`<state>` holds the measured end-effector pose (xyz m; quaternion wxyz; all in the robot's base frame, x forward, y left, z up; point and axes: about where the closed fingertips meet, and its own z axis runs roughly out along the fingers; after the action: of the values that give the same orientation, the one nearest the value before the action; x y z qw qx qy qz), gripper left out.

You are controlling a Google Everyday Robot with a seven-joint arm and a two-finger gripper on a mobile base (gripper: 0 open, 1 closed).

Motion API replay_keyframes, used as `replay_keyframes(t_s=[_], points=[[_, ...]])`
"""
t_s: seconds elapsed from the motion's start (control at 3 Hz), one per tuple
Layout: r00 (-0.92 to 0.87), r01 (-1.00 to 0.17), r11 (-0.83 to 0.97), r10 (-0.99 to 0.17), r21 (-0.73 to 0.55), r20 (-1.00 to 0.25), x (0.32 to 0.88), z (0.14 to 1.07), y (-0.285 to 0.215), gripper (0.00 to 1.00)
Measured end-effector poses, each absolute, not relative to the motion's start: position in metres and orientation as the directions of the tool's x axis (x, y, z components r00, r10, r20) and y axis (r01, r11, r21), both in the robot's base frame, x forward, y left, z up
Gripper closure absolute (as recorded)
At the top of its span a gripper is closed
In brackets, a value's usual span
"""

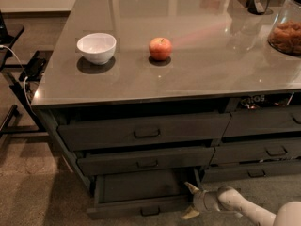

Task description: Open bottom drawer

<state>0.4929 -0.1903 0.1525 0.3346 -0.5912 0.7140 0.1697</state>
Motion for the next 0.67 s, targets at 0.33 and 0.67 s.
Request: replay_keyframes(t_s=[0.33, 0.67], points=[[-0.077, -0.958, 0.243, -0.731, -0.153, -0.678, 0.4929, 0.1525, -0.1903, 0.38], [-0.076, -0.958, 0.242, -0.732, -0.154, -0.677, 0.4924, 0.1559, -0.1903, 0.62]])
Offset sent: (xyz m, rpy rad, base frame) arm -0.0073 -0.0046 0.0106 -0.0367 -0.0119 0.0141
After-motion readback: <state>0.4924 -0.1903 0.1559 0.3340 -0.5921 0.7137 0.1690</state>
